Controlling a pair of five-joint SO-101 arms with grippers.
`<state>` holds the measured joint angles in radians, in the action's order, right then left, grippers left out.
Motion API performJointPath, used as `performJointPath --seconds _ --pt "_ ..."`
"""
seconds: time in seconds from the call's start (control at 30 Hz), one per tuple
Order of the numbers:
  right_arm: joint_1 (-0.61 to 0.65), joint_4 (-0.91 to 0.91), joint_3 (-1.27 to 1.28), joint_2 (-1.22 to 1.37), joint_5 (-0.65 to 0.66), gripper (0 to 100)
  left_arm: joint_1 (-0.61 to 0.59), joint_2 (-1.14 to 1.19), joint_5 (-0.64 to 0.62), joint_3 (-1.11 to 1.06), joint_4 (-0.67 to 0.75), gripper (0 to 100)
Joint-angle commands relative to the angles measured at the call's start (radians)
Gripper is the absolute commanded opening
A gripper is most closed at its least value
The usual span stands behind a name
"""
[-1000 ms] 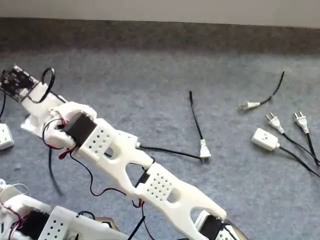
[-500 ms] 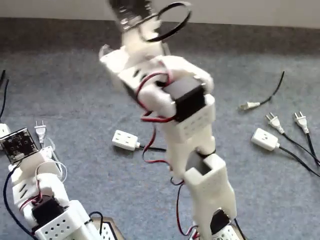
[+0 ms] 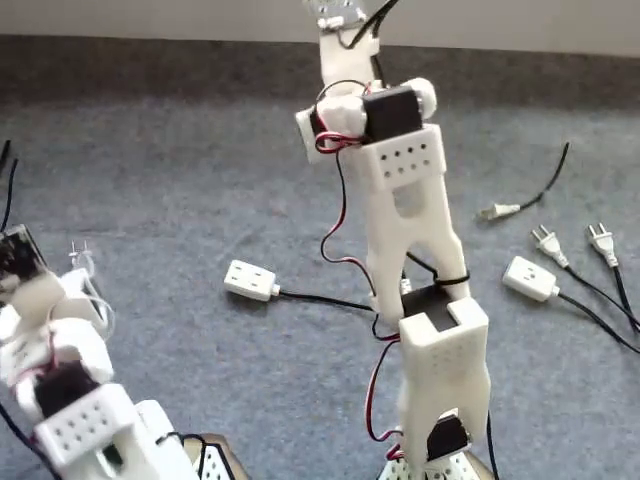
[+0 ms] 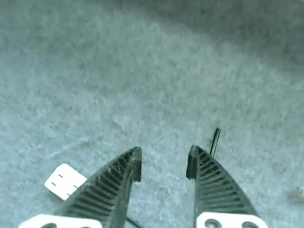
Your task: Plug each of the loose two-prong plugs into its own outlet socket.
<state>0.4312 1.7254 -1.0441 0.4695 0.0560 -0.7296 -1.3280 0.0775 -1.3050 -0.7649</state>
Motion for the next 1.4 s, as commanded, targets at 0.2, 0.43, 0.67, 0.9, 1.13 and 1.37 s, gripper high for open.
performJointPath --seconds 0.2,0.43,0.67,0.9,1.13,1.37 --pt "-0.013 0.039 0.323 -0.045 -0.006 15.9 0.015 1.155 0.005 0.780 -0.080 23" --pt "-0.019 0.013 0.561 -0.041 -0.005 15.9 0.001 1.527 0.008 1.017 -0.077 23" --pt "-0.041 -0.039 0.578 -0.041 -0.005 15.9 0.002 1.659 0.009 1.063 -0.069 23" --pt "-0.041 -0.050 0.599 -0.041 -0.006 15.9 0.005 1.679 0.063 1.059 -0.054 23" --pt "-0.041 -0.050 0.601 -0.041 -0.006 15.9 0.044 1.583 0.063 1.138 -0.198 24" --pt "-0.041 -0.044 0.602 -0.039 -0.006 15.9 0.059 1.503 0.084 1.225 -0.393 24"
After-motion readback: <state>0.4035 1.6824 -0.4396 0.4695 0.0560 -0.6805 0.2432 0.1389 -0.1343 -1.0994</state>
